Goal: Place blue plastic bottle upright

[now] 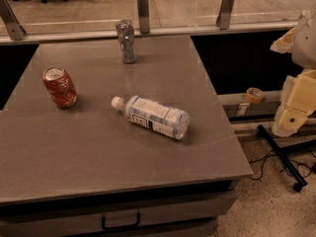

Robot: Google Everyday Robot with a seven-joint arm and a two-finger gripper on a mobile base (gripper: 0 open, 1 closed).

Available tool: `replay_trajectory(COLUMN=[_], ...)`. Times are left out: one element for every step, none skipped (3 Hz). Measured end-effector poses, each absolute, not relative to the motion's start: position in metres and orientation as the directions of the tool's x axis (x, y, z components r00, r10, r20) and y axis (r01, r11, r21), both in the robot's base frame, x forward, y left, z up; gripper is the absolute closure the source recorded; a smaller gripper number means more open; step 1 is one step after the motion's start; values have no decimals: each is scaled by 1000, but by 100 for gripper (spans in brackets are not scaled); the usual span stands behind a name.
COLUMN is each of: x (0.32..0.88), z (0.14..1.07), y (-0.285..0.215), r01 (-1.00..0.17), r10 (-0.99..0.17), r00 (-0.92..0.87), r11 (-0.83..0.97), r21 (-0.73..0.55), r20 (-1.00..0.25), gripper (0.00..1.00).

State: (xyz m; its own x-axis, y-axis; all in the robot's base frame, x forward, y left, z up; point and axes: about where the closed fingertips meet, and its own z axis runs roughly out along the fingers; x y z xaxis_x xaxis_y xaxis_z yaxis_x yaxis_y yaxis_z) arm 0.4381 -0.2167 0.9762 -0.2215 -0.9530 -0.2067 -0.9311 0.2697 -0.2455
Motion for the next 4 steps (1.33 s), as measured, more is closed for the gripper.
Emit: replay_trajectory(x=[438,440,451,457], z=[976,976,972,956], y=[-217,-193,-133,-69], r01=[-931,-937,-940,-925], r10=[-953,-934,-915,-905], r00=[-221,-245,-272,-312], r11=[270,297,319,359], r21=[-246,-184,-124,-125], r20=[-207,-258,-298,-290], gripper=[0,0,0,0])
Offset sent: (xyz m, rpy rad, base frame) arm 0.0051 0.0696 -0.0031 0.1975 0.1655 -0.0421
